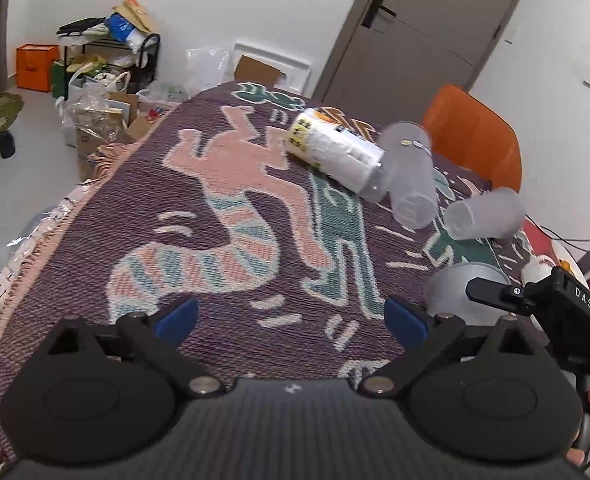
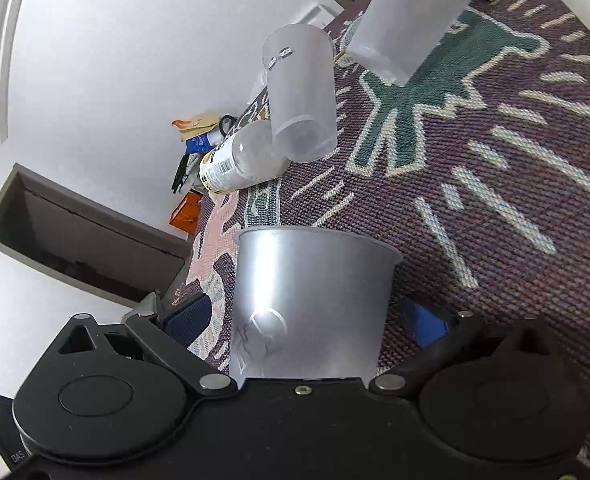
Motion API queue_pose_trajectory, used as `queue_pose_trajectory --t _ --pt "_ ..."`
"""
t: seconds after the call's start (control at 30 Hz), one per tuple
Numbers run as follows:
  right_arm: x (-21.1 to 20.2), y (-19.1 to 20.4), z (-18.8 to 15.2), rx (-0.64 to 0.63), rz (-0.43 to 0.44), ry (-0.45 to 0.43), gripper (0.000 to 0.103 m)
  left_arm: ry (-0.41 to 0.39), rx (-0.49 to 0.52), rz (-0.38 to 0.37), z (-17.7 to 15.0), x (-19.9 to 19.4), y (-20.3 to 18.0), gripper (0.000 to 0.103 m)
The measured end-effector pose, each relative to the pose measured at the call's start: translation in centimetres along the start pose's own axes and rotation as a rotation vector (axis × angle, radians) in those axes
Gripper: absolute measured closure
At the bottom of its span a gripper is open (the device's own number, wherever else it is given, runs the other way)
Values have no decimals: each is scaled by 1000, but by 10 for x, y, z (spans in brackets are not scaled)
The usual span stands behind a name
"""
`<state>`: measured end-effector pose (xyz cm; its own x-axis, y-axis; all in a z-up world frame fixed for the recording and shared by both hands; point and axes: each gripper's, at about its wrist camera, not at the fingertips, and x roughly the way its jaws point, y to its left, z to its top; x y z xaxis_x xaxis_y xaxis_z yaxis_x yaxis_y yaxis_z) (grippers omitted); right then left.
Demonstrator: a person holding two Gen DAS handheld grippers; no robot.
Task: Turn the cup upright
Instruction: 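Rotate the held cup with the right tool until its opening faces up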
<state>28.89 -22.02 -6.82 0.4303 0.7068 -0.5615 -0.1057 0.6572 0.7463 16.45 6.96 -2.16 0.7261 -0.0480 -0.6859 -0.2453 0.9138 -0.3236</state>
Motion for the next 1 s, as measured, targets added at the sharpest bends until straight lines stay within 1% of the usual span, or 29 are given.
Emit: queue_pose_trajectory --t 0.17,0.2,0.27,0.33,0.43,0.67,0.77,1.0 --pt "9 5 4 -19 -15 0 0 2 -17 0 1 -1 8 4" --pt "10 5 4 -20 -19 0 6 3 -20 -2 0 -1 9 4" --pt "10 5 5 -24 -36 6 27 2 -20 -6 0 -2 9 4" --pt "9 0 4 6 -7 13 28 4 -21 -5 -2 -3 9 4" --pt "-5 0 -2 -17 13 -26 28 1 -23 -13 -4 -5 9 4" --pt "-44 14 -17 -130 46 -132 29 -7 -12 -31 -12 -15 2 4" --pt "-59 22 -25 -191 43 -176 29 -13 -11 -38 -16 -20 0 4" --pt "-89 49 -42 -371 -7 -288 29 -30 -2 -53 -23 -30 -5 4"
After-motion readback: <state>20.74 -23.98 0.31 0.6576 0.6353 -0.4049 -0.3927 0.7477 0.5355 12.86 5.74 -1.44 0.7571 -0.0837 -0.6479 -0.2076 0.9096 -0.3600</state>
